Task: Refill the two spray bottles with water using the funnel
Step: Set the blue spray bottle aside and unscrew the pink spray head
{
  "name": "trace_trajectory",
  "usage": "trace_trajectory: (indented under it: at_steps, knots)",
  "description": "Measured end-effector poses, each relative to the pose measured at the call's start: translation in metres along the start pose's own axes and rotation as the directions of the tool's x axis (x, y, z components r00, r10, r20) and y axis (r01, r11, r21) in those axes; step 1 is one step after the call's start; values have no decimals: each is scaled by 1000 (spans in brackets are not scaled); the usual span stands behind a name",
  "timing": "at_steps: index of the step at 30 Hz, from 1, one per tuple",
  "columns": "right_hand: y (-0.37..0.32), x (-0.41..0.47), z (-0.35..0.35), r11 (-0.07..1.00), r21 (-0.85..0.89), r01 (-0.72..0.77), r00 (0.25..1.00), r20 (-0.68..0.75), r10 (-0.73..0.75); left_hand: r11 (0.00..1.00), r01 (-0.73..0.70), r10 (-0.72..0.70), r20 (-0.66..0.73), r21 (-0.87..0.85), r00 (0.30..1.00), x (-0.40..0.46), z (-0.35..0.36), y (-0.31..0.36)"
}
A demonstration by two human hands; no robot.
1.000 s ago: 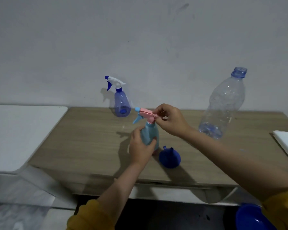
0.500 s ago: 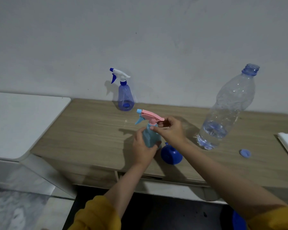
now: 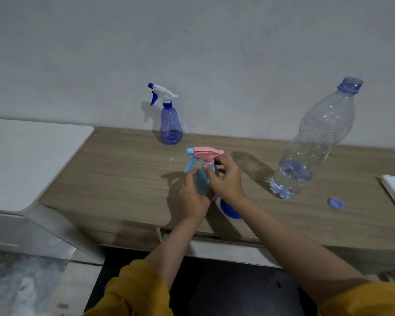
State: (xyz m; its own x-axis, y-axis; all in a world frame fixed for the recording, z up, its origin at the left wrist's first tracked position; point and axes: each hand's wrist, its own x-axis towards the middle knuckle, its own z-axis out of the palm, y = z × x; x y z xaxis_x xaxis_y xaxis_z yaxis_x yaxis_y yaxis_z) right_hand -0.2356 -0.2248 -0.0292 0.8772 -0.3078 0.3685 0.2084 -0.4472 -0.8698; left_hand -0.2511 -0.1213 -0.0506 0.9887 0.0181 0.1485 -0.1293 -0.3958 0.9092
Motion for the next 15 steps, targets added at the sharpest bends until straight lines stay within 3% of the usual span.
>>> trace_trajectory:
  at_steps: [5,7,10,15]
  knots:
    - [-2,5,-2,983,50,-176,984,17,175,999,-11,11,22,32,1000,1,-1,-2]
    - [0,6,1,983,56,-175,984,-11,176,1000,-5,5,29,12,1000,2,-1,-2]
    - [3,5,1,986,67,-151,987,55,148,1000,0,0,29,10,1000,2,-2,0]
    - [2,6,-2,967,124,-225,973,81,216,1000,9,-8,36,-22,999,2,-1,-5]
